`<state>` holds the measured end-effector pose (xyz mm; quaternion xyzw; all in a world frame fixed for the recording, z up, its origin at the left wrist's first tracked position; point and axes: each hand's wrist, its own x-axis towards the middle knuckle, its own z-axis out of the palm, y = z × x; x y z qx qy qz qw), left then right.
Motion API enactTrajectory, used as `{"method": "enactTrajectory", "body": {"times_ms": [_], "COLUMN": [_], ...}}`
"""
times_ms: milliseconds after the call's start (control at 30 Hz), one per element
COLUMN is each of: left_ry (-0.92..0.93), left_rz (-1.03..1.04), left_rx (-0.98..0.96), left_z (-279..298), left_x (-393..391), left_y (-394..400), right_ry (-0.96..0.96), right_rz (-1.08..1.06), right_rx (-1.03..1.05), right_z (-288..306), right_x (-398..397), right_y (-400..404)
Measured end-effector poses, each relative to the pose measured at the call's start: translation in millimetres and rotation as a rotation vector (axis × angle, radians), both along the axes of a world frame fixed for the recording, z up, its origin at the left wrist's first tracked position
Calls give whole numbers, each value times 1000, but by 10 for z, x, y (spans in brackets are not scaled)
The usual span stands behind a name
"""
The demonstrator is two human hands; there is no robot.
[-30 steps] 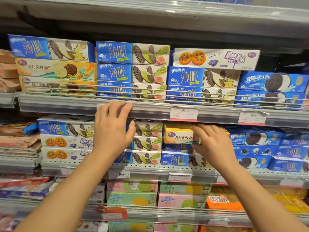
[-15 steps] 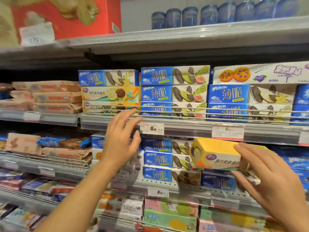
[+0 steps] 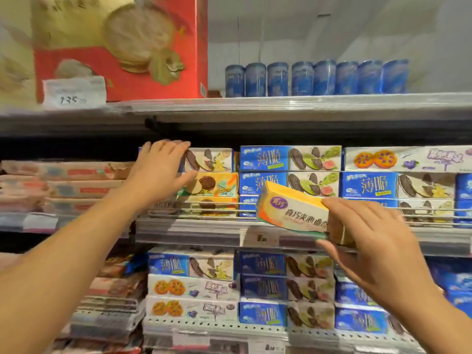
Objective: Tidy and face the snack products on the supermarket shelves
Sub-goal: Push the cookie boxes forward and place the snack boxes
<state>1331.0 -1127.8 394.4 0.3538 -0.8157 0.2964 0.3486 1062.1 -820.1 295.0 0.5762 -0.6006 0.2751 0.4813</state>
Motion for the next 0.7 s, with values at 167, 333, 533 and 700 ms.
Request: {"method": "enactTrajectory", "body": {"times_ms": [167, 333, 533, 700], "left_ry": [83, 48, 165, 374], "left_rz": [-121, -146, -267, -426], "left_rx": [15, -14, 7, 82], "left_z": [36, 138, 68, -93], "left_x": [-24, -1, 301, 789], "left_y": [-16, 146, 421, 597], "right_ry": [23, 46, 87, 173], "right_rz": [-26, -26, -54, -137], "right_rx": [-11, -32, -130, -159], "right_z": [68, 116, 323, 595], "right_x": [201, 284, 418, 658], "right_y": [-124, -177, -242, -436]}}
